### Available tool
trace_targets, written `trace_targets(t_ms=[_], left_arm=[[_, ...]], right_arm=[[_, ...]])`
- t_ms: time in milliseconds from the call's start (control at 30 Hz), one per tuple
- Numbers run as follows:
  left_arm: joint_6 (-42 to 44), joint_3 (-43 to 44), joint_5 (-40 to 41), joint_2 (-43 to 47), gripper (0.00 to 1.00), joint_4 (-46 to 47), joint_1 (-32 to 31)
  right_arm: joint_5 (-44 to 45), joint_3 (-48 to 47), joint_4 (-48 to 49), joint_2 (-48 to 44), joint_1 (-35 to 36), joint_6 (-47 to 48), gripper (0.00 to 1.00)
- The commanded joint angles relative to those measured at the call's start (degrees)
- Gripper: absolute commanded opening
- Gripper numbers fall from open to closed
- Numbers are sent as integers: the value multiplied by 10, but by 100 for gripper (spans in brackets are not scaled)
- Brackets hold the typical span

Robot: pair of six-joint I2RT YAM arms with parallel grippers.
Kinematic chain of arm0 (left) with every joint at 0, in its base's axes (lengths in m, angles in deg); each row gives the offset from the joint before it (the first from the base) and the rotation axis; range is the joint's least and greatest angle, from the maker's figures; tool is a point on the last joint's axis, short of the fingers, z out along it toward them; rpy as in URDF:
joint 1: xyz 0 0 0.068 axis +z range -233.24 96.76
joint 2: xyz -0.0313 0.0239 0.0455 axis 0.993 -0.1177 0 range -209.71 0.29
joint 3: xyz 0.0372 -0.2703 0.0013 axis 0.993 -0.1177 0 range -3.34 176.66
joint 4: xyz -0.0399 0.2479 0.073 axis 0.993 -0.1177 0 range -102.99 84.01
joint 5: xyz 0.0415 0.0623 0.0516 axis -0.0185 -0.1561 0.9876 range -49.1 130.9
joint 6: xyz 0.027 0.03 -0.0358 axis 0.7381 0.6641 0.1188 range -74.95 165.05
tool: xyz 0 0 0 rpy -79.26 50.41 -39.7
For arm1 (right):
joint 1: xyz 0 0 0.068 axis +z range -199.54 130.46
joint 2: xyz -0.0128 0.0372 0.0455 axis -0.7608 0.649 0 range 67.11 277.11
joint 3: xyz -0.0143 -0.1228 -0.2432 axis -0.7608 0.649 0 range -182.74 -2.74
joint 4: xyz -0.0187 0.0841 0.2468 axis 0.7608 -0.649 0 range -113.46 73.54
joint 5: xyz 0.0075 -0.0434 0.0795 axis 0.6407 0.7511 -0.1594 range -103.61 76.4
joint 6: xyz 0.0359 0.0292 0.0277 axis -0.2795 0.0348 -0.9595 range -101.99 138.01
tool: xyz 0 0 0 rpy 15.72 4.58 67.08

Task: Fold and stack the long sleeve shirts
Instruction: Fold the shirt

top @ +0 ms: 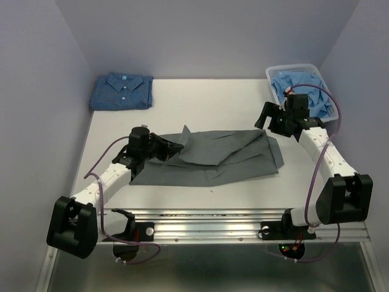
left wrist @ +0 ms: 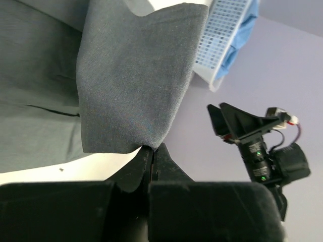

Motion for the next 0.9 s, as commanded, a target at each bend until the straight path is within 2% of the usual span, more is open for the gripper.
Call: trace_targets(t_ms=[0, 67, 233, 267, 333, 400, 567, 667, 700, 767, 800, 867], left_arm=[[23, -28, 7, -3, 5, 19, 4], [22, -38, 20, 11, 7, 3, 4], [6, -54, 95, 54, 51, -57, 6], [3, -50, 112, 62, 58, -83, 6], [-4, -44, 172, 91, 80, -159, 7], [-18, -39, 201, 114, 97, -200, 8], [5, 0, 293, 178, 99, -264, 8], [105, 73, 322, 138, 99, -291, 8], [174, 124, 310, 85, 99, -306, 8], [236, 187, 294, 11, 99, -341, 2], [290, 258, 299, -69, 99, -382, -20], [304, 333, 334, -147, 99, -440, -58]], right_arm=[[10, -10, 6, 9, 2, 9, 100], [10, -10, 6, 15, 2, 8, 100], [12, -12, 4, 22, 2, 8, 100], [13, -12, 3, 23, 2, 8, 100], [13, -13, 2, 23, 2, 8, 100], [15, -12, -1, 23, 2, 8, 100], [17, -10, -1, 23, 2, 11, 100], [15, -9, -2, 24, 2, 14, 100], [17, -10, -1, 24, 14, 22, 100], [34, -11, 3, 23, 35, 39, 100], [37, -11, 6, 21, 63, 44, 100], [6, -11, 13, 21, 88, 52, 100]])
